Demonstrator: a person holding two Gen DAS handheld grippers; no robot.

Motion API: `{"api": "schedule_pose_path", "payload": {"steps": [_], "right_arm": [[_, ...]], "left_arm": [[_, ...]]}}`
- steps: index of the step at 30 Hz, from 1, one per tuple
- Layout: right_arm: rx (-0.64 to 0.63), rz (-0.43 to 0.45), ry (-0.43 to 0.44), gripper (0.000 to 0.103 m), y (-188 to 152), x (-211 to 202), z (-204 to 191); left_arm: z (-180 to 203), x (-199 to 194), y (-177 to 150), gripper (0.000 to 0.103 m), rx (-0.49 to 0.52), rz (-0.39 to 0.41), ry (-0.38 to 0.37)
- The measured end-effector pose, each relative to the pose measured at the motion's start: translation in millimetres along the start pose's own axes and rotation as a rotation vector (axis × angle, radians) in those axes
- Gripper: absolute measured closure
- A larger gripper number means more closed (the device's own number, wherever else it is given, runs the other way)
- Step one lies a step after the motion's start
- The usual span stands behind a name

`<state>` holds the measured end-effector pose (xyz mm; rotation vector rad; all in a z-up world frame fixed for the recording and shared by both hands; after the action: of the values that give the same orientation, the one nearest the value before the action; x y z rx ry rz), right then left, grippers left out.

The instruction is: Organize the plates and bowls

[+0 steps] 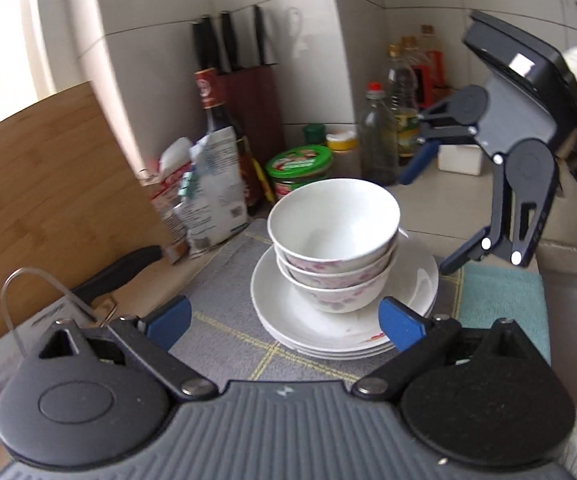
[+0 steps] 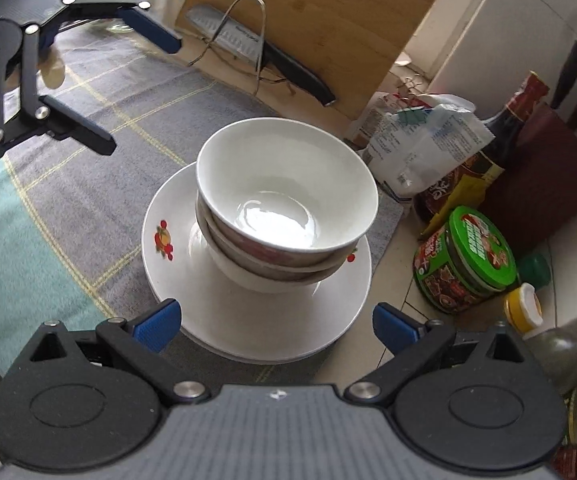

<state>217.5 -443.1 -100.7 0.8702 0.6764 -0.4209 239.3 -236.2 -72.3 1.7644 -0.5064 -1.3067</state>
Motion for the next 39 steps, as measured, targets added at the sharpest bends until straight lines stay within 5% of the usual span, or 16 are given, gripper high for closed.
{"api": "schedule_pose_path", "payload": {"steps": [7, 10, 15, 20, 25, 39], "right_arm": [[0.439, -0.182, -0.188, 0.0, 5.5, -17.5, -24.3], [0.606, -0.336, -0.272, 0.0, -2.5, -17.9, -32.6], [0.76, -0.429, -0.343, 0.0, -15.7, -36.3, -53.1], [0.86, -0.432, -0.347, 0.0, -16.5, -58.0, -57.1], [0.824, -0.401, -0.376, 0.0, -6.2, -73.1, -51.3], [0.818, -0.287, -0.367, 0.0, -8.1, -106.0, -31.6]], "left_arm": [[10.2, -27.1, -7.4, 0.001, -0.203, 0.017, 0.131], [10.1, -30.3, -11.6, 0.001, -0.305, -0.069, 0.192], [13.8, -39.9, -15.2, 0.001, -0.427, -0.152, 0.228], [21.1, -45.8, -5.0, 0.001, -0.467, -0.217, 0.25], [28.9, -45.3, 10.5, 0.001, -0.486, -0.232, 0.273], [58.2, -55.8, 34.3, 0.001, -0.55, -0.185, 0.29]]}}
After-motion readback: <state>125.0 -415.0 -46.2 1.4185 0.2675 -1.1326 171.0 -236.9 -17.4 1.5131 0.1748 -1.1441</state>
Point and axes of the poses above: each gripper's, at about its wrist camera, not at the fingertips, and x roughly the way its jaws point, z to its right, y to its top, the point moved 3 cm from there along x, roughly the way its jaws point, and after that the axes turned 14 degrees about -y, right-handed, at the moved point
